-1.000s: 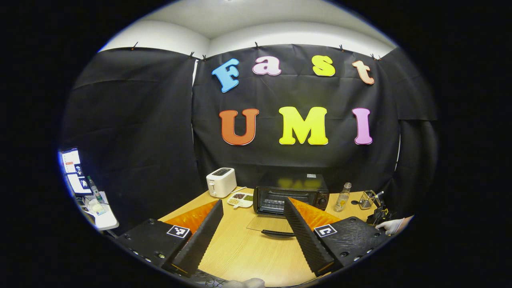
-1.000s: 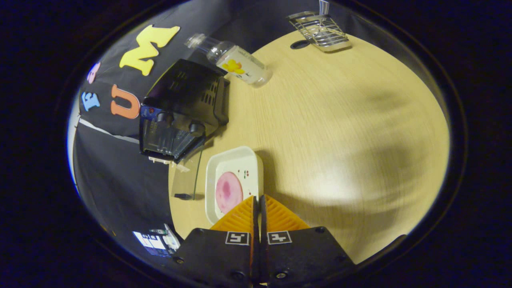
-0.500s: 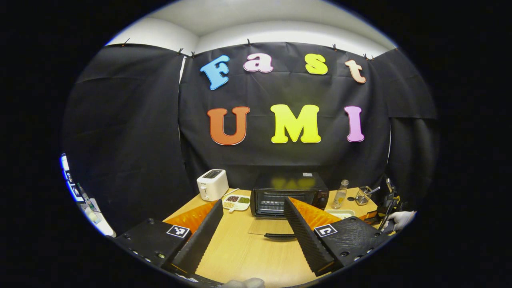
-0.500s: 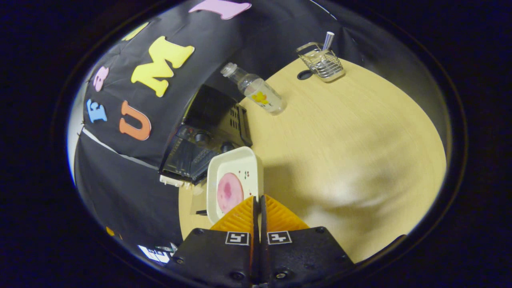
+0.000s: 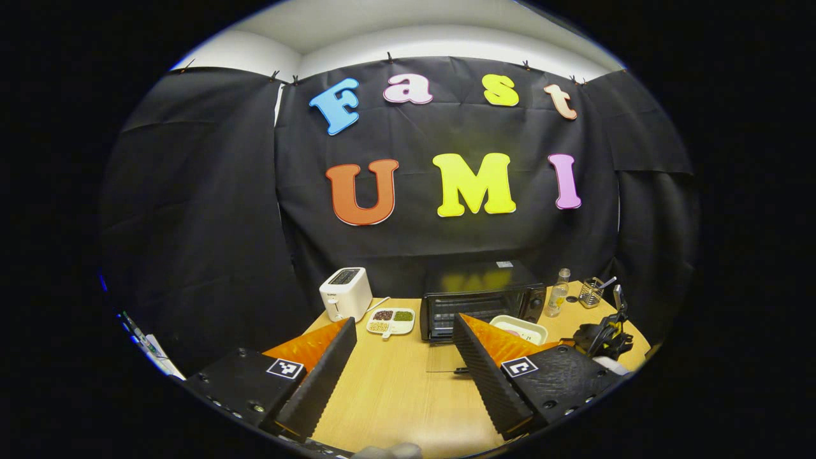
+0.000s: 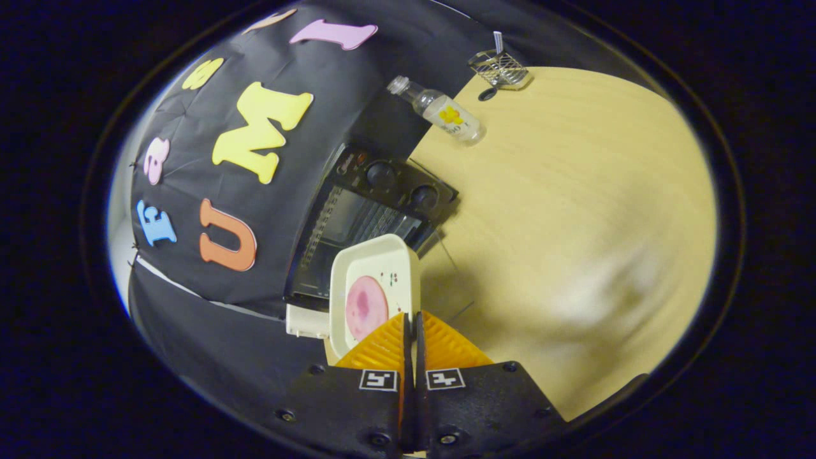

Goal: Open the electric oven with the left hand, put the food in, and close the electric oven.

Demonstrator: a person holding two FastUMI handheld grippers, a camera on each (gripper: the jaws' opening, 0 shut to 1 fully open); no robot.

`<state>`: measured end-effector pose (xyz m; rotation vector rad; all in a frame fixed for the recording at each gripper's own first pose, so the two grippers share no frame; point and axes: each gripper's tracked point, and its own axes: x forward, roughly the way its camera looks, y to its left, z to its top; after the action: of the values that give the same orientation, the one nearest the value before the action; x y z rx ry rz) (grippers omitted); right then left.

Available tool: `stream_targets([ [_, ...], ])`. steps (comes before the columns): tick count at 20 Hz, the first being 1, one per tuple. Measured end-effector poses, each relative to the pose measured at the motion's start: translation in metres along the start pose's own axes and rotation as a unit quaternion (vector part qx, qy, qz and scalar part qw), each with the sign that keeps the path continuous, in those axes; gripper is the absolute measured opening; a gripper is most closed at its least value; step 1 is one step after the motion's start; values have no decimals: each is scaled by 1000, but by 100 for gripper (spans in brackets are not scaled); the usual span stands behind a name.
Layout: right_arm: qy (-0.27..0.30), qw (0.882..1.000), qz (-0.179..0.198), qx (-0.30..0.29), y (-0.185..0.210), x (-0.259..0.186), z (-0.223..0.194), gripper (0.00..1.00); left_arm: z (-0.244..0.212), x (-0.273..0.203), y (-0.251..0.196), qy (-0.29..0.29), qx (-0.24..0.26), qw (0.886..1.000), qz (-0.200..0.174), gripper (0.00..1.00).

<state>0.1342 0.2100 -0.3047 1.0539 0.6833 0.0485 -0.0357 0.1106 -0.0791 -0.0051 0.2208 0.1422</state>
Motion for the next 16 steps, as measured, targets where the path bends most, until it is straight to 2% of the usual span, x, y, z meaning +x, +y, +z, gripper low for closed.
stream_targets([
  [3,-17,1000,-11,17,8,26,-35,4,-3,4,23,-10,14,1000,16,97],
  [5,-25,999,-6,21,15,42,-47,0,-3,4,27,-15,5,1000,18,96],
  [6,-27,999,-7,22,17,49,-49,4,-4,4,27,-15,2,1000,17,97],
  [7,-28,999,-8,27,19,55,-50,0,-7,5,27,-14,2,1000,17,97],
  [8,-30,999,-11,35,20,60,-49,4,-10,6,28,-11,-2,1000,14,96],
  [9,-31,999,-12,40,22,66,-46,0,-12,7,28,-8,-6,1000,13,97],
  [11,-38,998,-15,49,25,77,-34,4,-17,10,31,-1,-9,1000,15,97],
  [16,-42,998,-10,51,37,113,2,0,-25,23,36,15,-6,1000,25,96],
])
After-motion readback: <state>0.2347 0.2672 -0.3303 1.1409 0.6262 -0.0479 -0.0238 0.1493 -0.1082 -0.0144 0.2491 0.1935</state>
